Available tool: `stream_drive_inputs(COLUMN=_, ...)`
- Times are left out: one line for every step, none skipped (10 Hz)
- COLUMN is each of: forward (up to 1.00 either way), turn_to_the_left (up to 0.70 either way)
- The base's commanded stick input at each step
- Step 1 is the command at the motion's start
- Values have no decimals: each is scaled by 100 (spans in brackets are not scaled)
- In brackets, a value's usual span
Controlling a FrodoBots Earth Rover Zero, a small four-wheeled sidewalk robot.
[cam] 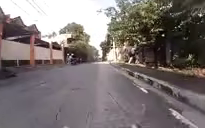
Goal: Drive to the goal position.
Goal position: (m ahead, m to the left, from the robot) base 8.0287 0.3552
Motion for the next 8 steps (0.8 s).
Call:
stream_drive_inputs(forward=100, turn_to_the_left=0)
stream_drive_inputs(forward=100, turn_to_the_left=0)
stream_drive_inputs(forward=100, turn_to_the_left=0)
stream_drive_inputs(forward=100, turn_to_the_left=0)
stream_drive_inputs(forward=100, turn_to_the_left=0)
stream_drive_inputs(forward=100, turn_to_the_left=0)
stream_drive_inputs(forward=100, turn_to_the_left=0)
stream_drive_inputs(forward=100, turn_to_the_left=0)
